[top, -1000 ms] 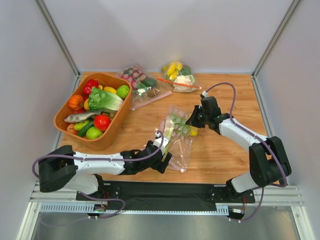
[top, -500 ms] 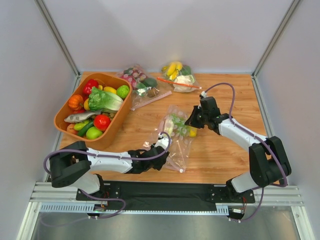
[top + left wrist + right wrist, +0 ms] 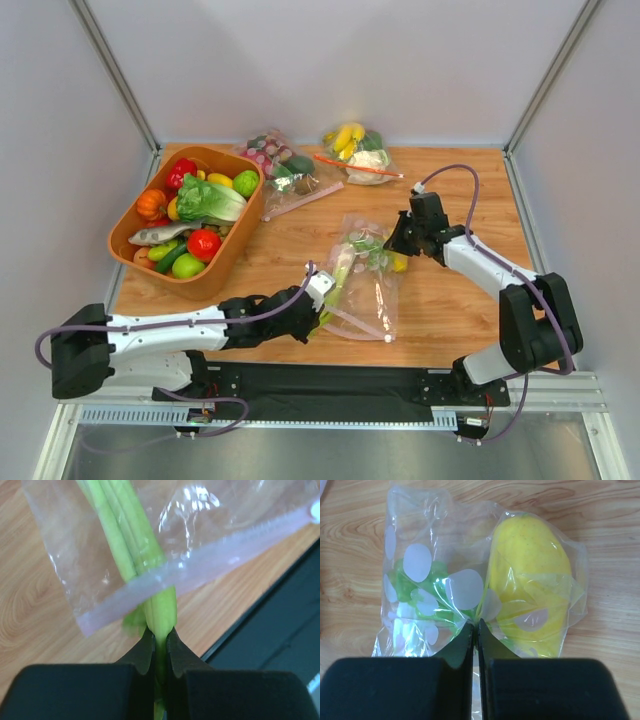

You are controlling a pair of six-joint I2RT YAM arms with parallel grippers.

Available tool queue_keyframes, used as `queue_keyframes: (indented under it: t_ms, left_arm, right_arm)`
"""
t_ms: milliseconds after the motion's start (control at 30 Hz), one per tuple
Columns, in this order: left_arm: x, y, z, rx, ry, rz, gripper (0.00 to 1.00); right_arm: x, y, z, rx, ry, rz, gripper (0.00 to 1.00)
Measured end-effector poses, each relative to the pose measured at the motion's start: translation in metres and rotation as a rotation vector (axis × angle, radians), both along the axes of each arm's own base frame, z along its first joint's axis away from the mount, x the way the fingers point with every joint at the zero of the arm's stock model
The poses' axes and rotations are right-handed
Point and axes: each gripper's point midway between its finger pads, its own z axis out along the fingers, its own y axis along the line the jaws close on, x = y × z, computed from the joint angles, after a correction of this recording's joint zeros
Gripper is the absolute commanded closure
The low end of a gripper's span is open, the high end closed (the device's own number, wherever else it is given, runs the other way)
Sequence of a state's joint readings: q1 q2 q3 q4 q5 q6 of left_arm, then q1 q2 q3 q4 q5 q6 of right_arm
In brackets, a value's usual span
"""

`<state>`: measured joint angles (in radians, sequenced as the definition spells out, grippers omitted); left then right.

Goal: Open the zip-top bag and remove the fake food

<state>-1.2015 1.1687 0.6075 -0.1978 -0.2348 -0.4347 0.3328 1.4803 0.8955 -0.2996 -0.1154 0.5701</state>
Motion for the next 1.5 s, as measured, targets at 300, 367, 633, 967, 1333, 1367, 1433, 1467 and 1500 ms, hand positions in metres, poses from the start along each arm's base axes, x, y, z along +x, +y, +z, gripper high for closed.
queue_keyframes:
  t_ms: [300,367,633,967,1333,1367,1433,1467,1500]
  left_arm:
    - [-0.039,0.019,0.008,0.009,0.117,-0.138,1.0]
    - [-0.043,0.022,0.013,0.001,0.12,-0.156,1.0]
    - [-0.062,0.034,0.04,0.024,0.168,-0.245,1.0]
    - [-0.092,0.054,0.14,-0.142,0.216,-0.354,1.0]
    - [-0.1,0.092,0.283,-0.371,0.03,-0.352,1.0]
    - [-0.1,0.097,0.296,-0.396,0.0,-0.346,1.0]
    - [-0.098,0.109,0.317,-0.43,-0.054,-0.32,1.0]
    - [-0.096,0.114,0.327,-0.448,-0.086,-0.302,1.0]
    - [-0.092,0.119,0.335,-0.461,-0.119,-0.28,1.0]
  right_arm:
    - [0.012,-0.019,-0.004,-0.036,0.002,-0.038,0.78]
    - [0.012,-0.019,-0.006,-0.04,0.005,-0.035,0.82]
    - [0.013,-0.02,-0.007,-0.05,0.003,-0.024,1.0]
    - [0.016,-0.026,-0.007,-0.059,-0.002,-0.042,1.0]
    - [0.019,-0.028,-0.006,-0.069,-0.003,-0.04,1.0]
    - [0.019,-0.028,-0.006,-0.069,-0.002,-0.04,1.0]
    - [0.019,-0.028,-0.008,-0.069,0.002,-0.039,1.0]
    - [0.019,-0.028,-0.008,-0.068,0.003,-0.038,1.0]
    - [0.019,-0.028,-0.008,-0.068,0.004,-0.037,1.0]
